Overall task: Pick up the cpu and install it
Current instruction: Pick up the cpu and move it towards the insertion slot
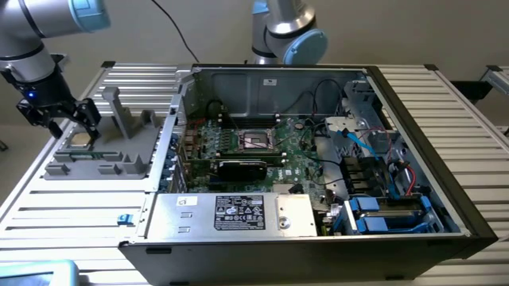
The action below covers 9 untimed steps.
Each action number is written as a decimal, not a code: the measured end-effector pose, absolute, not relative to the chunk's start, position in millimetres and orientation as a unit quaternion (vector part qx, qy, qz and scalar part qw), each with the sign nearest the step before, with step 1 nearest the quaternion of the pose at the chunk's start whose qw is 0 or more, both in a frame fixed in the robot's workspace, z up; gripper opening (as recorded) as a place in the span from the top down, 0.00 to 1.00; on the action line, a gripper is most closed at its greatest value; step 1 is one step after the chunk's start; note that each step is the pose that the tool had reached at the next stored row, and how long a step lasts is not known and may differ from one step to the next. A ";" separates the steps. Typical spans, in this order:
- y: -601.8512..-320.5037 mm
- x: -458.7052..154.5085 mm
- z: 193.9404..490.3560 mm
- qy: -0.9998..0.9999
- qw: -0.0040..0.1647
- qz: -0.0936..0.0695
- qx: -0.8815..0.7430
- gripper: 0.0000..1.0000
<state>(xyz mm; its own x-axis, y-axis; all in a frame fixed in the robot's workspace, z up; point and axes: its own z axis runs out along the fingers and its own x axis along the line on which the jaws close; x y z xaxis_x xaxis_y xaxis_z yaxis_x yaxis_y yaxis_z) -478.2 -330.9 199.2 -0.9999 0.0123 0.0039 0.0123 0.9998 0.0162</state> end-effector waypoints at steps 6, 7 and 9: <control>-330.8 -478.3 191.5 -1.000 0.002 -0.008 -0.006 0.15; -330.7 -478.2 190.3 -1.000 0.002 -0.009 -0.006 0.15; -330.6 -478.3 188.6 -1.000 0.002 -0.010 -0.006 0.15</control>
